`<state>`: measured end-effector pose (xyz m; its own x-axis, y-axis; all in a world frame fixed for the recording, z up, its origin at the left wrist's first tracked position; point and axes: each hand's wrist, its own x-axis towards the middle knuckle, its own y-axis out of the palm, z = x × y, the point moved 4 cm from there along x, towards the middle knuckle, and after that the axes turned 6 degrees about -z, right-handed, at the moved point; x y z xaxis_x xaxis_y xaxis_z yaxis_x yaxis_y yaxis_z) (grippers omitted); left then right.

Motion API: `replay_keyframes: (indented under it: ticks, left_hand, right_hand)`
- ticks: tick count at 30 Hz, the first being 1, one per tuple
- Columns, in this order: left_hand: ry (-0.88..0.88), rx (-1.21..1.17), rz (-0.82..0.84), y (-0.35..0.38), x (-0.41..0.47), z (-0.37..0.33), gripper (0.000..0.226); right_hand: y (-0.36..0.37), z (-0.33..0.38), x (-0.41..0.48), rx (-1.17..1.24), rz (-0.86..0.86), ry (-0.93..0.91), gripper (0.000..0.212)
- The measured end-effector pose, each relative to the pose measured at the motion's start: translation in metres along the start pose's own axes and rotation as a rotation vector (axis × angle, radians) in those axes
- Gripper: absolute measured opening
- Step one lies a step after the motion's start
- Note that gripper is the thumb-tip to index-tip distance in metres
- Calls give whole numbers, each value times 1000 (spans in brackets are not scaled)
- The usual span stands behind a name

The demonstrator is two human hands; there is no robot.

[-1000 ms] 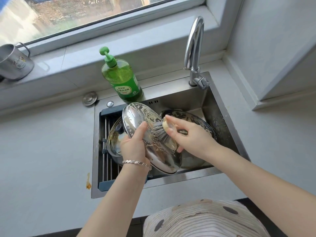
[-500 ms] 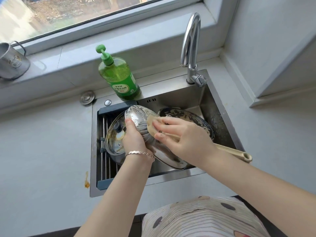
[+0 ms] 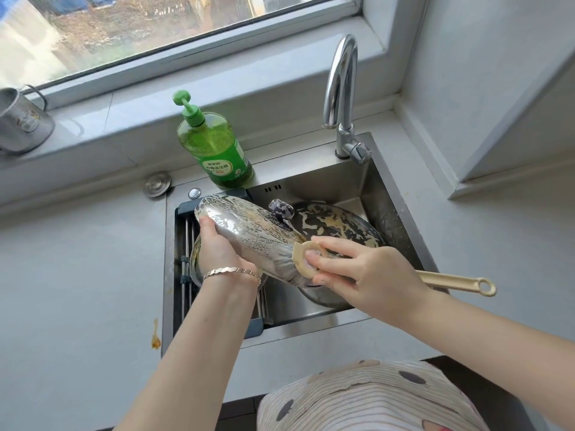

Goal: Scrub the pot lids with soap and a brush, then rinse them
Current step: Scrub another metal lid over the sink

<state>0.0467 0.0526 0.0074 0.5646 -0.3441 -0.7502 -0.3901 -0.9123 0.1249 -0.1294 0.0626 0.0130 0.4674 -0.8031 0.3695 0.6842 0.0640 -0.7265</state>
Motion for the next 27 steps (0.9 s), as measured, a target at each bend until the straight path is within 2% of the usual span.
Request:
replay_keyframes:
  ticks: [4,7,9,13,14,17,20,23,25,27]
  left_hand:
    - [56,23,-48,-1,-13,0,45]
    - [68,13,-36,-1,-15,-8,14]
    - [46,-8,-3,-3,-12,-14,22]
    - [24,-49,38,-9,-6,-9,32]
    - [19,-43,39,-9,-4,-6,32]
    - [-2,42,45,-9,-4,-1,29]
    - [-10,95,52,-14,-5,4,30]
    - [20,92,100,-13,-6,-1,31]
    - [55,100,118,-9,-7,-4,33]
    - [55,97,124,-8,-6,-5,34]
  right_hand:
    - [7,3,9,6,-24,47,33]
    - [9,3,5,75,-38,72,33]
    - [8,-6,-6,120,-39,106,32]
    - [18,-35,2,333,67,490,29]
    - [20,-35,7,369,74,535,30]
    - [17,-17,16,392,58,494,29]
    - [13,-24,8,383,190,542,32]
    - [16,-52,0,256,308,656,35]
    - [23,-49,1,265,286,646,36]
    - [25,-32,10,397,207,587,36]
